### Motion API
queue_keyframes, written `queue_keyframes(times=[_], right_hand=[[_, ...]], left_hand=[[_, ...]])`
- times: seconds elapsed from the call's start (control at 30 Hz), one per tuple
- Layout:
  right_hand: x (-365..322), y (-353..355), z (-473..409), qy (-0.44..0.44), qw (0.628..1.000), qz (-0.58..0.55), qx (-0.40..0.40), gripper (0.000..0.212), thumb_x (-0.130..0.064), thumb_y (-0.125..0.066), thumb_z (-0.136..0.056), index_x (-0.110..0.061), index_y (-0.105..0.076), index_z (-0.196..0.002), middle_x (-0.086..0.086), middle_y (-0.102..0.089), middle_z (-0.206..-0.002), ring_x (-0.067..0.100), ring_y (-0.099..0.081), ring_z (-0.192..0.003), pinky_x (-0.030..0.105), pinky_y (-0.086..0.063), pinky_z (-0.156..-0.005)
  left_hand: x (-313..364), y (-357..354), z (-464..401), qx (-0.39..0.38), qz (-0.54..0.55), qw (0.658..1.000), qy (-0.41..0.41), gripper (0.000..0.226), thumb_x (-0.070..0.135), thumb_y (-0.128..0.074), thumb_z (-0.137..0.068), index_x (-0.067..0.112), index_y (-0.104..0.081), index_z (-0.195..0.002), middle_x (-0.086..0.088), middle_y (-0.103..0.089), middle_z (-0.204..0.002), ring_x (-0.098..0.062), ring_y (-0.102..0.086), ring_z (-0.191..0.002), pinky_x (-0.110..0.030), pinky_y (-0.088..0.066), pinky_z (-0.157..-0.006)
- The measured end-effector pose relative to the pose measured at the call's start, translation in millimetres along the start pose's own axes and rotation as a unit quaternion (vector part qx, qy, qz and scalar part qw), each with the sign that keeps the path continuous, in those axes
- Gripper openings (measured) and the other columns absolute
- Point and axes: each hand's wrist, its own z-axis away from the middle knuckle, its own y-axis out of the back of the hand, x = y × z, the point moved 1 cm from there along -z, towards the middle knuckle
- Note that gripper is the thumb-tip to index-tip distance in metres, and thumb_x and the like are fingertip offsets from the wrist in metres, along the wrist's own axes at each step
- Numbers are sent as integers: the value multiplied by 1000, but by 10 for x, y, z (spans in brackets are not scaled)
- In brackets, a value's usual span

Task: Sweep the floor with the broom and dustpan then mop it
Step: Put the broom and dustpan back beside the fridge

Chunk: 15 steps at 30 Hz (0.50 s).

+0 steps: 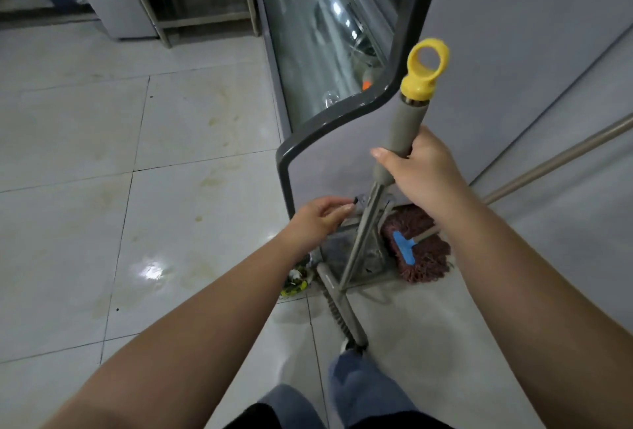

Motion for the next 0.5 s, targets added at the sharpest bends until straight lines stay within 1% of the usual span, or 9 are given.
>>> queue_keyframes(times=[0.03,0.07,0.13,0.2,0.27,0.33,0.37,0.43,0.5], right_hand=[[-33,59,-96,11,1000,4,-10,18,-31,-62,-87,-24,-46,-91,-13,-48,-75,18,-54,-85,29,-42,-72],[-68,121,-192,21,1000,5,-13,18,-31,-63,-86,-26,-46,-88,-13,-49,-76,19,-57,-86,32,-47,-74],[-130,228,-352,38,999,-4,-1,19,-32,-64,-85,-28,-45,-88,-16,-50,-75,17,-60,-83,36,-54,-78],[-136,280,-494,41,999,-18,20,20,-32,-65,-85,-26,-46,-91,-17,-50,-74,13,-60,-79,34,-55,-76],[-103,237,-639,37,999,-10,33,20,-31,-64,-86,-23,-47,-93,-18,-48,-73,8,-56,-72,22,-49,-71],[-38,101,-744,28,999,-4,37,21,-30,-63,-88,-18,-52,-101,-12,-53,-77,10,-54,-72,11,-41,-62],[1,19,-812,23,999,-2,41,28,-30,-62,-88,-12,-55,-109,-5,-59,-84,16,-57,-78,12,-39,-63],[95,-150,-947,9,999,-4,52,38,-30,-61,-89,-5,-54,-117,7,-63,-97,26,-59,-95,15,-35,-65],[257,-336,-1073,-13,998,-20,59,39,-29,-61,-90,-2,-54,-117,10,-63,-99,28,-60,-98,12,-31,-62]], left_hand=[[73,-84,-130,-17,-1,1000,-6,30,23,-53,-93,10,-60,-119,2,-62,-100,-4,-57,-87,-2,-44,-64],[141,-154,-251,-32,3,999,-6,32,22,-53,-94,8,-58,-122,-1,-62,-105,-6,-57,-91,-3,-44,-65],[268,-243,-459,-48,34,998,5,33,22,-52,-94,9,-57,-123,-9,-62,-110,-12,-56,-99,-12,-47,-71],[341,-276,-633,-49,63,997,8,30,22,-51,-94,10,-59,-120,-8,-60,-105,-13,-55,-98,-15,-48,-72],[370,-249,-814,-51,56,997,4,28,23,-51,-94,13,-59,-119,-5,-59,-103,-13,-55,-98,-16,-49,-73],[341,-177,-976,-54,48,997,10,26,24,-53,-93,18,-59,-117,-3,-60,-102,-11,-56,-95,-19,-51,-74],[318,-135,-1067,-57,42,997,17,24,26,-54,-92,20,-59,-115,-3,-60,-102,-12,-57,-95,-23,-52,-78],[249,-61,-1236,-65,17,997,37,28,28,-55,-92,17,-62,-116,-6,-63,-106,-20,-59,-104,-35,-50,-93],[115,1,-1388,-64,22,996,65,32,23,-56,-92,9,-60,-121,-15,-64,-115,-29,-57,-113,-46,-44,-102]])
